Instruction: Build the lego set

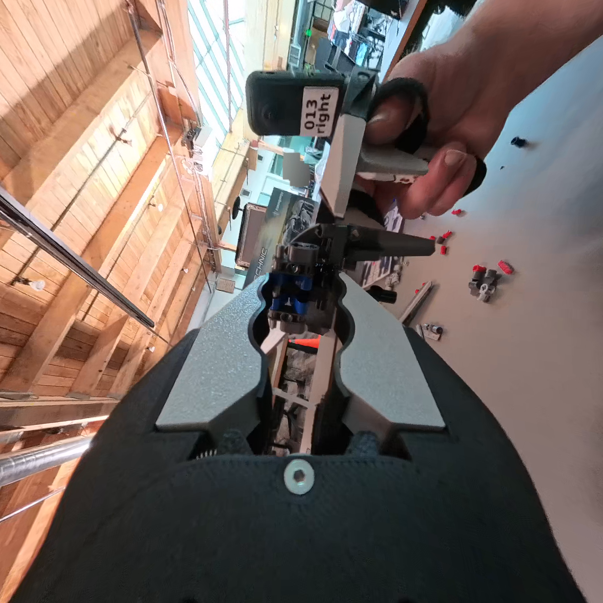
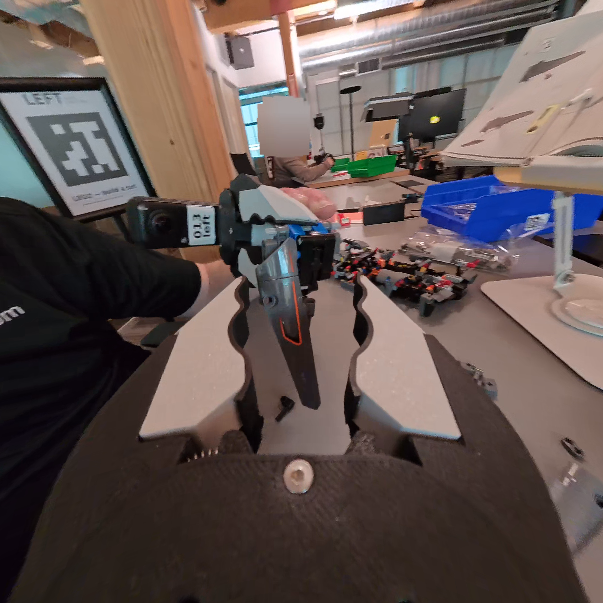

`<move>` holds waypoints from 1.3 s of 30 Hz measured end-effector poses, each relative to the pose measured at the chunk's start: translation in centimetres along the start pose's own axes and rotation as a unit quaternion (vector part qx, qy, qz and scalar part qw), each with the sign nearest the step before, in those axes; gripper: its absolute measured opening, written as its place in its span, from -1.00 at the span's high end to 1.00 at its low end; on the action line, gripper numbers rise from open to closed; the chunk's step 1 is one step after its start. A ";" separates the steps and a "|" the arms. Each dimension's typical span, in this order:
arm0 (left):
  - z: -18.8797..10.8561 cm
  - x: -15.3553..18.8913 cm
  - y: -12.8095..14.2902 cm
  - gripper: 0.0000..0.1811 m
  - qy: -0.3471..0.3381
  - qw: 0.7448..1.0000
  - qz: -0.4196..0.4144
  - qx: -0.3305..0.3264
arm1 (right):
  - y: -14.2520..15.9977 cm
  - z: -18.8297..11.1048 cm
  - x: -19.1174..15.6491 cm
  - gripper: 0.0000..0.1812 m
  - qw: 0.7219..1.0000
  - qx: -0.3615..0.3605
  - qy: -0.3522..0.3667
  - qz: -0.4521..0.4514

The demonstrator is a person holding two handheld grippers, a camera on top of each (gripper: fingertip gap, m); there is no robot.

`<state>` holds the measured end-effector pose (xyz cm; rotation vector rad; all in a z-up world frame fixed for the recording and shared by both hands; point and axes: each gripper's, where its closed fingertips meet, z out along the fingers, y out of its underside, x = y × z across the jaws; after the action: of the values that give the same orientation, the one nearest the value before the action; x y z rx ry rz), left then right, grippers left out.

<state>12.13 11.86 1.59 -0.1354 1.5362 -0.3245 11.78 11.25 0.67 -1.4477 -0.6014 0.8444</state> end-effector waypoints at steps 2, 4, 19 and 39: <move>-0.1 -0.3 -0.2 0.64 -0.012 1.000 0.007 0.001 | -0.2 0.0 -0.5 0.44 0.999 0.001 0.002 -0.033; -0.2 -0.9 0.2 0.64 -0.035 0.999 0.016 -0.013 | -0.9 -0.5 -0.6 0.61 0.996 0.014 0.020 -0.081; 0.8 -1.8 2.0 0.63 -0.083 0.992 0.025 -0.089 | -1.2 -0.2 1.2 0.86 0.937 -0.031 0.207 -0.278; 0.6 -0.9 2.3 0.64 -0.074 0.986 0.107 -0.103 | -0.2 0.3 1.3 0.85 0.976 -0.029 0.145 -0.162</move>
<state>12.96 14.21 1.86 -0.1518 1.4198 0.0152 12.34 12.52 0.68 -1.4424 -0.6207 0.3537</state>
